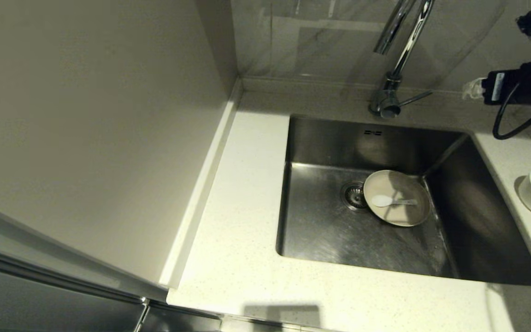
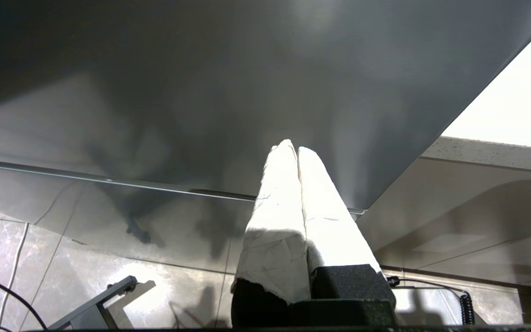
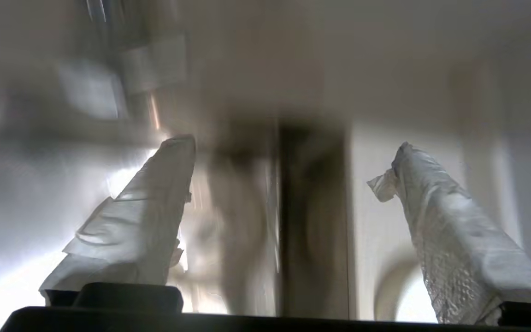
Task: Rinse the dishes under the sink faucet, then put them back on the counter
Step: Place the spoon on the bowl
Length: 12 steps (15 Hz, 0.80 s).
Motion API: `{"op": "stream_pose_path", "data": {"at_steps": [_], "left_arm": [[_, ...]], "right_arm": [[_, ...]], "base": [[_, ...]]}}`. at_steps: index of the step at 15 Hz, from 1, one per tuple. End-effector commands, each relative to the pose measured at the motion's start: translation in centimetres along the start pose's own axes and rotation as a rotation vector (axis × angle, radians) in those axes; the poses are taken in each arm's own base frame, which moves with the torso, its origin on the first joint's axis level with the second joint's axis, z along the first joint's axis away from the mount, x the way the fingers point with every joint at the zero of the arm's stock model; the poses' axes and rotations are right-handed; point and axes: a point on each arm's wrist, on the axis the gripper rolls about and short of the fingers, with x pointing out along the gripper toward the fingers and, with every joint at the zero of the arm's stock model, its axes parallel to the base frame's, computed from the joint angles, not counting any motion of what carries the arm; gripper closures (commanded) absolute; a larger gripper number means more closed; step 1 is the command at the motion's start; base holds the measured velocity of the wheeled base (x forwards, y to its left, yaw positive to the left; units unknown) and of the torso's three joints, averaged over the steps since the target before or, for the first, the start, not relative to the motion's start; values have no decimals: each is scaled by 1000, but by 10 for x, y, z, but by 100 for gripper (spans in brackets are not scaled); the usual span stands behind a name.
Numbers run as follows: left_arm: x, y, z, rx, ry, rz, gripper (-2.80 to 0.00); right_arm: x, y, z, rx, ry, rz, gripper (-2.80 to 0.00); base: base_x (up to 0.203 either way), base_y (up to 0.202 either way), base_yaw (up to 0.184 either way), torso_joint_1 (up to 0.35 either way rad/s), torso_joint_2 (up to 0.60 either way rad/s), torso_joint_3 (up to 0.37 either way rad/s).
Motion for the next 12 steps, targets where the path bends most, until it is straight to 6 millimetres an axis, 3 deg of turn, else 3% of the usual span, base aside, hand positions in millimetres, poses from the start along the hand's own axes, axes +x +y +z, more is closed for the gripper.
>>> {"op": "stream_pose_path", "data": {"at_steps": [1,6,10,12], "left_arm": [[0,0,0,-1,-3,1,0],[0,0,0,-1,-3,1,0],[0,0,0,-1,-3,1,0],[0,0,0,-1,-3,1,0]], "right_arm": [[-1,14,-20,-68,173,-1,-280],[2,25,-60,-124,426,12,-280],[25,57,-83,21,471,14,-280],[42,79,-91,94,453,-78,-280]], "base": [[0,0,0,0,0,0],[0,0,0,0,0,0],[0,0,0,0,0,0],[0,0,0,0,0,0]]}}
